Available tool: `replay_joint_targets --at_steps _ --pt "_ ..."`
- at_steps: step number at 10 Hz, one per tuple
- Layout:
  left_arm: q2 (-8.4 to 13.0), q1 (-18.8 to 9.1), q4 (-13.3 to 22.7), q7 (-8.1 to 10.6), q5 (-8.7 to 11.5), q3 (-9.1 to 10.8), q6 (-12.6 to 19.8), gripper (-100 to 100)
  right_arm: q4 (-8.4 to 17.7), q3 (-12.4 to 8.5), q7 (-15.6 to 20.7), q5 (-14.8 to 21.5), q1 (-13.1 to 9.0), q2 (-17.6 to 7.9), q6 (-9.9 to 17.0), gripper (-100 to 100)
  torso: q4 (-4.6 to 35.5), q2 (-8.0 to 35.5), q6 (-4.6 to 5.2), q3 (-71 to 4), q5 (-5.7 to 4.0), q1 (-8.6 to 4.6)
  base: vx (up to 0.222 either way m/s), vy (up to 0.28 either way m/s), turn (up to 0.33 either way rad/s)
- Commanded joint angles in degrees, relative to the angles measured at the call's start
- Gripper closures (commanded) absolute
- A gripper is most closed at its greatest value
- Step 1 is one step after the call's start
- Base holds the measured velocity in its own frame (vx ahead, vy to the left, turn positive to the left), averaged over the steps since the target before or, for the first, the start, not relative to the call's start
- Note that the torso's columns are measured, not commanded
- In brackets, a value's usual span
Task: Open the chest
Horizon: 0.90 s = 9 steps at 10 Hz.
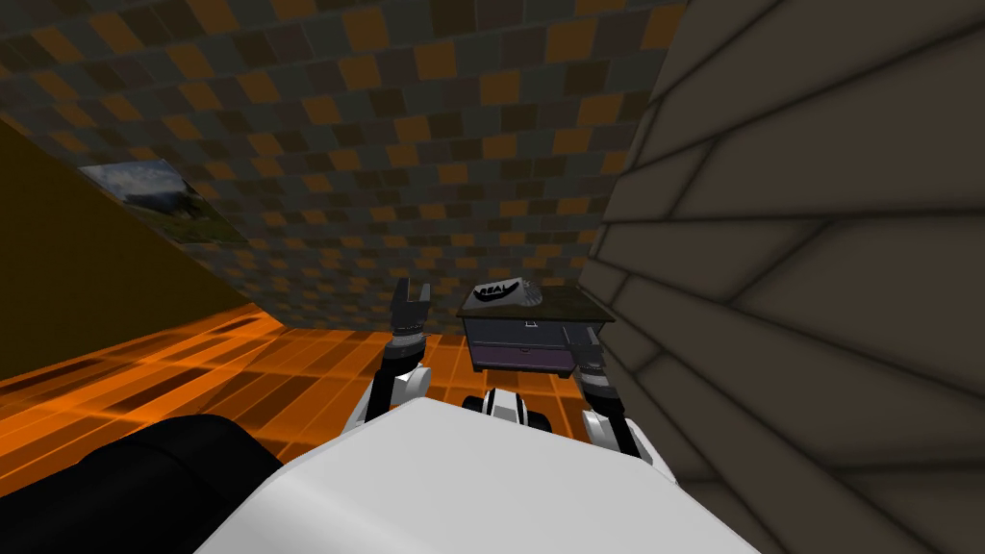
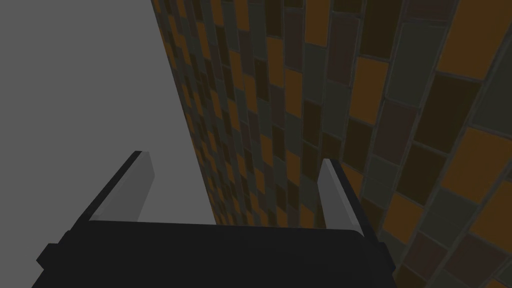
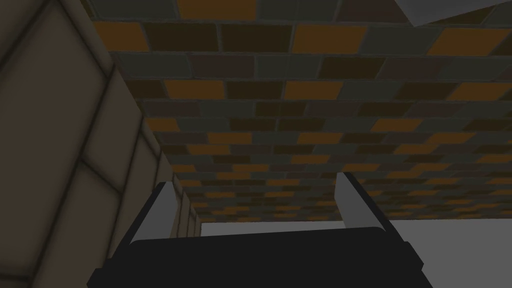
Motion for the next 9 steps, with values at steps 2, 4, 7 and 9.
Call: replay_joint_targets --at_steps 2,4,7,9 --pt "0.0 0.0 0.0 0.0 0.0 0.0 0.0 0 3.99 -0.14 6.13 0.38 -1.02 0.12 -1.8 -100 -0.02 -0.08 0.0 -0.05 0.0 0.0 0.047 0.036 -0.024" --pt "0.0 0.01 0.0 0.0 0.0 0.0 0.0 0 7.47 -0.22 9.39 0.82 -1.9 0.36 -3.33 -100 -0.01 -0.05 0.01 -0.02 -0.01 0.01 0.058 0.044 -0.057" --pt "0.0 0.0 0.0 0.0 0.0 0.0 0.0 0 10.9 -0.31 14.43 1.29 -2.71 0.64 -4.84 -100 -0.02 -0.08 0.01 -0.03 0.0 0.05 0.048 0.041 -0.03" --pt "0.0 0.0 0.0 0.0 0.0 0.0 0.0 0 13.41 -0.4 17.63 1.78 -3.47 0.95 -6.31 -100 0.01 0.03 0.0 0.02 -0.01 -0.03 0.039 0.037 -0.034"
